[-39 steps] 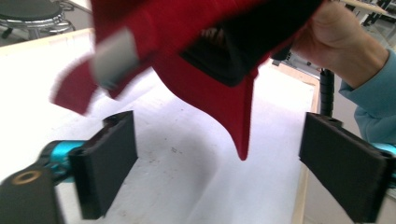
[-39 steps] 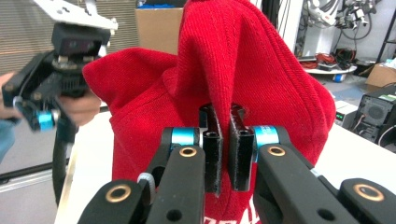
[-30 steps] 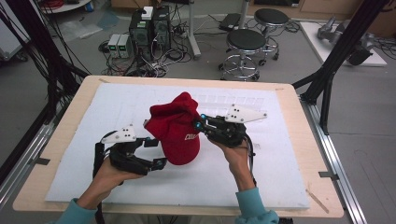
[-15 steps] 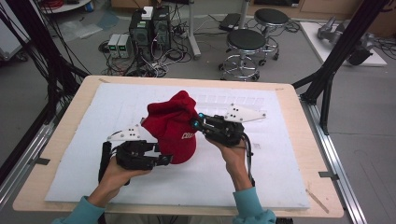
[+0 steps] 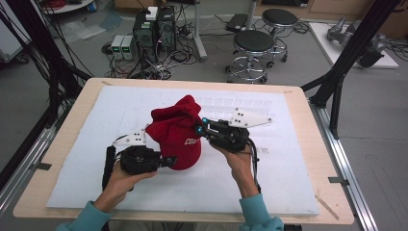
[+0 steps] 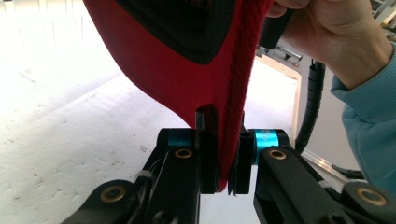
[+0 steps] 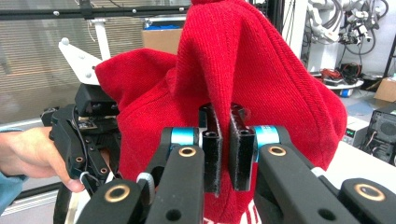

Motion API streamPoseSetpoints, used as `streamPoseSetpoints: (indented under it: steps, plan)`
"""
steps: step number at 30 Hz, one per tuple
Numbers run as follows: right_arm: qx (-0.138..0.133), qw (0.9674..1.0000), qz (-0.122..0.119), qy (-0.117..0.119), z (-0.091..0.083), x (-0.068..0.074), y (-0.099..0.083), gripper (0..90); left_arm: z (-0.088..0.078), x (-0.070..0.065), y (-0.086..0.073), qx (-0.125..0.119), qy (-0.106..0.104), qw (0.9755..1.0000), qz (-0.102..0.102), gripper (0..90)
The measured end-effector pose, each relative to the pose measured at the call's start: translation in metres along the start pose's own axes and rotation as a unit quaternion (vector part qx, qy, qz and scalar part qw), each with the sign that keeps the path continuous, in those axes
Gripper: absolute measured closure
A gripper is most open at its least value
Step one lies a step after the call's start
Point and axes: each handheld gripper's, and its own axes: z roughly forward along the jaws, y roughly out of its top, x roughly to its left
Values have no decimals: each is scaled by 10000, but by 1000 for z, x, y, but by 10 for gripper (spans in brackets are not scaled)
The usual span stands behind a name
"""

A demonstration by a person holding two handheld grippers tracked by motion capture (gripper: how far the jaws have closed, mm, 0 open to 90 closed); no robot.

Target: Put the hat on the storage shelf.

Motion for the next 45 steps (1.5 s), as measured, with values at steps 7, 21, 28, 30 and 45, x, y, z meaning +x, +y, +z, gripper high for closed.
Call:
streamPoseSetpoints:
  steps: [7,21,28,30,45]
  plan:
    - [-90,9999,-35,-72,0,0,0,610,-3,0,2,-37,109,9999,98,851]
    - [591,9918,-3,-1133,-13,-2,-3,104,-19,8,25,-328,678,9967,315,850]
    - [791,9849,-1,-1542,-33,1,-3,105,-24,17,44,-519,1068,9917,484,850]
    - [754,9844,-50,-1588,-37,2,-5,104,-23,21,49,-532,1120,9910,507,851]
    - [688,9640,402,-2536,-117,0,-51,104,5,43,74,-475,1637,9824,768,851]
